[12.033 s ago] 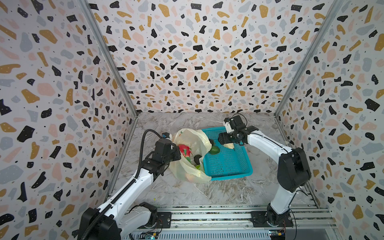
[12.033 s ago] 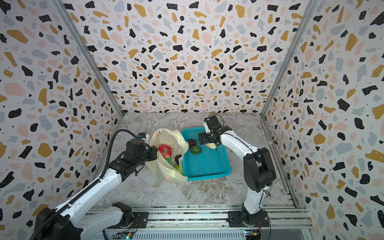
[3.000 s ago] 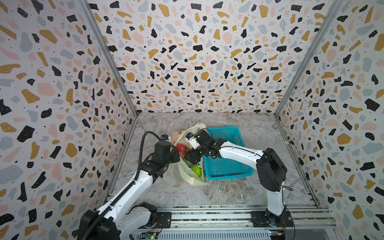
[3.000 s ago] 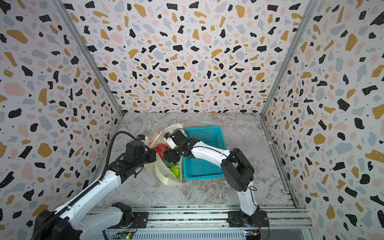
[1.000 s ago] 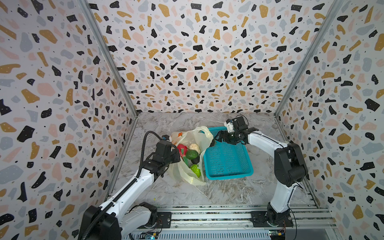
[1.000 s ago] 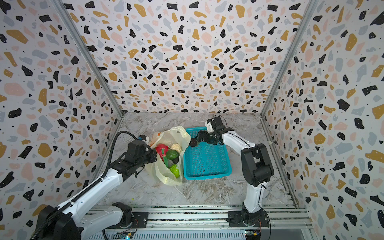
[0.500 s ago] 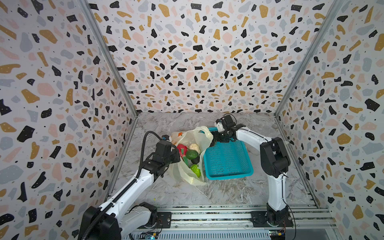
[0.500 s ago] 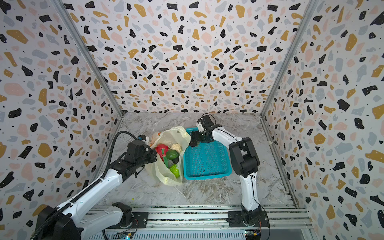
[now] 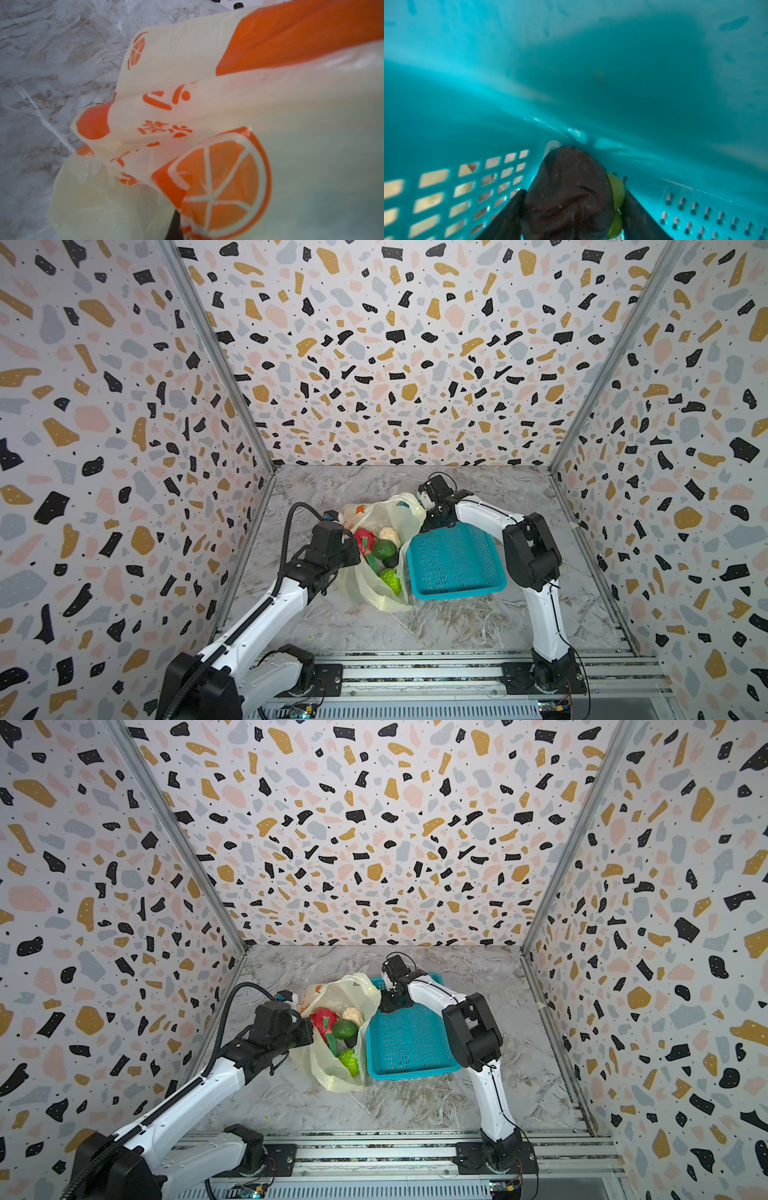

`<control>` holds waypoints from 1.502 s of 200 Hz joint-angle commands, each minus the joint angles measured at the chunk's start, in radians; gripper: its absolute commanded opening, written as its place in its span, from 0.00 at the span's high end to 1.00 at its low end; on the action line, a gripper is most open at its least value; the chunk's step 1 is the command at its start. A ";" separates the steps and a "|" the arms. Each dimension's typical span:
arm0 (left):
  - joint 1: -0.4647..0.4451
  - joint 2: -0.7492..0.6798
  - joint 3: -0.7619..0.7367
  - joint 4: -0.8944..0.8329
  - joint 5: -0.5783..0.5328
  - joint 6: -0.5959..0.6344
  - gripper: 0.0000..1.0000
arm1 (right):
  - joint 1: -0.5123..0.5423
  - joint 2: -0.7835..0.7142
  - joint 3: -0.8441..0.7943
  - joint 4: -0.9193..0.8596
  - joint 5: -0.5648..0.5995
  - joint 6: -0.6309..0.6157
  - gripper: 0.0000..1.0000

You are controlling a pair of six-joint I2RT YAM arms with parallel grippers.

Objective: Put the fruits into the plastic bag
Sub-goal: 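Grasp the dark purple mangosteen in the basket with the right gripper, then lift the mangosteen with the right gripper over into the bag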

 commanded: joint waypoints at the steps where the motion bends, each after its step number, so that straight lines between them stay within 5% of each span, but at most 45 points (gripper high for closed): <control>1: 0.001 -0.014 0.000 0.003 -0.014 0.015 1.00 | 0.001 -0.003 0.027 -0.021 0.027 -0.014 0.39; 45: 0.000 -0.025 0.004 -0.005 -0.023 0.013 1.00 | 0.002 -0.096 -0.037 0.010 -0.003 0.006 0.46; 115: 0.000 -0.020 0.000 0.006 -0.014 0.012 1.00 | 0.007 -0.526 -0.148 0.100 0.043 -0.054 0.46; 171: 0.000 -0.008 0.005 0.020 -0.002 0.001 1.00 | 0.218 -0.768 -0.191 0.266 -0.048 -0.223 0.44; 201: 0.001 -0.009 0.008 0.013 -0.008 0.002 1.00 | 0.355 -0.739 -0.223 0.252 -0.130 -0.242 0.44; 246: 0.001 -0.017 0.016 -0.006 -0.035 0.009 1.00 | 0.406 -0.669 -0.359 0.308 -0.187 -0.132 0.44; 300: 0.001 -0.029 0.030 -0.015 -0.023 0.010 1.00 | 0.404 -0.415 -0.226 0.184 0.016 -0.083 0.42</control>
